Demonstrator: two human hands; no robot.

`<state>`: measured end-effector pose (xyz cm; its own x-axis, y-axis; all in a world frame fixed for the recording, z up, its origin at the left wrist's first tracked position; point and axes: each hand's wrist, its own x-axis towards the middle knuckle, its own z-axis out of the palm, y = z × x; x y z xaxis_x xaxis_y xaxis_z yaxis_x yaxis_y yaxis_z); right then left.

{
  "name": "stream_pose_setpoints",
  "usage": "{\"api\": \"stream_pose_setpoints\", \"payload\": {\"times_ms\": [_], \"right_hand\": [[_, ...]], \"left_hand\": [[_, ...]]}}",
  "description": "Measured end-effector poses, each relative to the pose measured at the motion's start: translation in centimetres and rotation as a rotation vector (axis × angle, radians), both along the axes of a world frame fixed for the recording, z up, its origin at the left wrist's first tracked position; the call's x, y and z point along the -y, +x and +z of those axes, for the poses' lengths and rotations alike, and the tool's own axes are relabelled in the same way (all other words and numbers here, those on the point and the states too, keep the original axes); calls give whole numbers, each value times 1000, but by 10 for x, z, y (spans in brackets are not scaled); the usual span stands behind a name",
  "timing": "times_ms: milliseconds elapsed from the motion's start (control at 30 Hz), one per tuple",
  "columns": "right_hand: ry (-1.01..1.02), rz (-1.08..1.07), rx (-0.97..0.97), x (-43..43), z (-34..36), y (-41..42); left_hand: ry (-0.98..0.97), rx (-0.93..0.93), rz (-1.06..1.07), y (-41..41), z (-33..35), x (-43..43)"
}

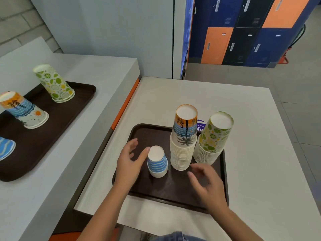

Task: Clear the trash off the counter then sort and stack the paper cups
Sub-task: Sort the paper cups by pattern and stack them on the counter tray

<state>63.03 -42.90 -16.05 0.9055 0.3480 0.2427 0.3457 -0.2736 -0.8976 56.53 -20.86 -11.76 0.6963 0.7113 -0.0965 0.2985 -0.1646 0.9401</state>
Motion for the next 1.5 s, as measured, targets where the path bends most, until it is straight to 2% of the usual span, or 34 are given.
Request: {"api": "stream_pose_setpoints", "payload": {"times_ms": [100,200,367,767,933,1033,1133,1300,1500], "right_hand": [[-235,255,36,-36,-5,-6],[-312,342,-58,-77,-9,-10],[-164,122,-260,-127,-19,-4],[-132,-24,-239,-155,-7,6],[-70,-109,-266,-159,17,3],[32,-175,-282,-160,40,1],[126,-232,-256,-161,63,0],[233,-228,-250,-167,88,1],[204,-167,-274,-169,96,3]], "left_hand": [[-38,-71,40,-19,-23,-14],[-43,-123,42,-33,-34,-25],[-71,-138,37,-45,-40,-43],[-56,-86,-84,-36,-40,-87],[-60,-154,-203,-29,-50,-100],[-47,-254,-351,-24,-58,-100],[1,-254,-480,-14,-60,-88],[0,-56,-516,17,-64,-55],[63,-117,-439,29,-89,-48]]}}
